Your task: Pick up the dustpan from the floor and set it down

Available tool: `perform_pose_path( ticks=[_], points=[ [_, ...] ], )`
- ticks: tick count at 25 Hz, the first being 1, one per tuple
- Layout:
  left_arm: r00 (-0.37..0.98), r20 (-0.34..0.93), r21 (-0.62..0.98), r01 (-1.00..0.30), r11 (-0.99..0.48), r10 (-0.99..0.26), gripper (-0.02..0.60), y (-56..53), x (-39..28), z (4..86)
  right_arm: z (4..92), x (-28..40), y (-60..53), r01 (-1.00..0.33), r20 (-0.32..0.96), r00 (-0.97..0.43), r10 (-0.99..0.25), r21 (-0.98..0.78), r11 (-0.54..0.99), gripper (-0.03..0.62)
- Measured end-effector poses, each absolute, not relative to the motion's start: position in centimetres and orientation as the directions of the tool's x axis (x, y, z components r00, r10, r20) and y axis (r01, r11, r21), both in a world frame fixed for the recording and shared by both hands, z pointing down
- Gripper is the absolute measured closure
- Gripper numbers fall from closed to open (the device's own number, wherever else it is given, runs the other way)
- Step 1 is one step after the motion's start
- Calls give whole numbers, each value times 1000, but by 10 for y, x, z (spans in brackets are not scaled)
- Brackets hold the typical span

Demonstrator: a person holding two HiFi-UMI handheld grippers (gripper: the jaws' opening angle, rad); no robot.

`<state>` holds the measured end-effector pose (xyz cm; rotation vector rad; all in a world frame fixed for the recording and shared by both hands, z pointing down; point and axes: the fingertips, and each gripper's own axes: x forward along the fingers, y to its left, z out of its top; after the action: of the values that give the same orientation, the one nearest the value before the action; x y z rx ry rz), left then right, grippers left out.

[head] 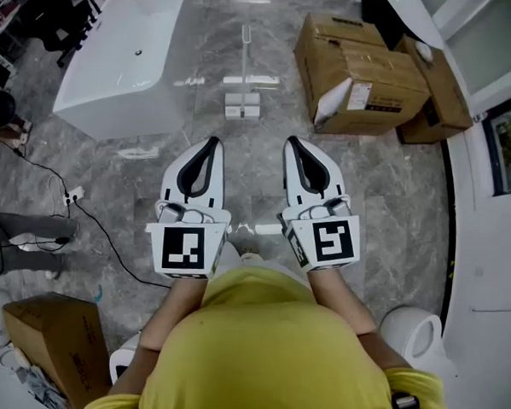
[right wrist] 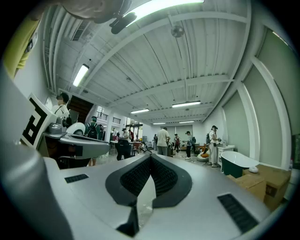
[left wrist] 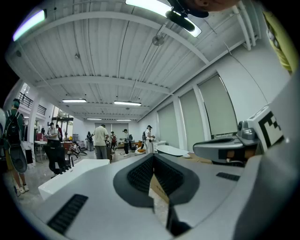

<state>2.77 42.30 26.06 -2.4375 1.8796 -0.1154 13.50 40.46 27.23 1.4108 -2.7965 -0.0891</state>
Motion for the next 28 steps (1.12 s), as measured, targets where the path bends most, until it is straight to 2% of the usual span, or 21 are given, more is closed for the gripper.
perform_pose_path(
  ticks=[7, 13, 15, 28],
  points=[
    [257, 41, -87, -962, -260, -966, 578, 406, 32, 269, 279, 141, 384, -802, -12, -597, -802, 36, 596, 582],
    [250, 48, -78, -964, -253, -967, 578, 369, 20, 278, 292, 130, 342, -798, 10, -601, -799, 39, 601, 531],
    [250, 49, -80, -964, -253, -967, 578, 350, 13, 282, 302, 123, 322, -798, 31, -601, -799, 30, 602, 506],
    [304, 132, -53, -948, -314, -943, 578, 187, -47, 312, 338, 52, 153, -810, 127, -581, -804, 5, 586, 493]
  ],
)
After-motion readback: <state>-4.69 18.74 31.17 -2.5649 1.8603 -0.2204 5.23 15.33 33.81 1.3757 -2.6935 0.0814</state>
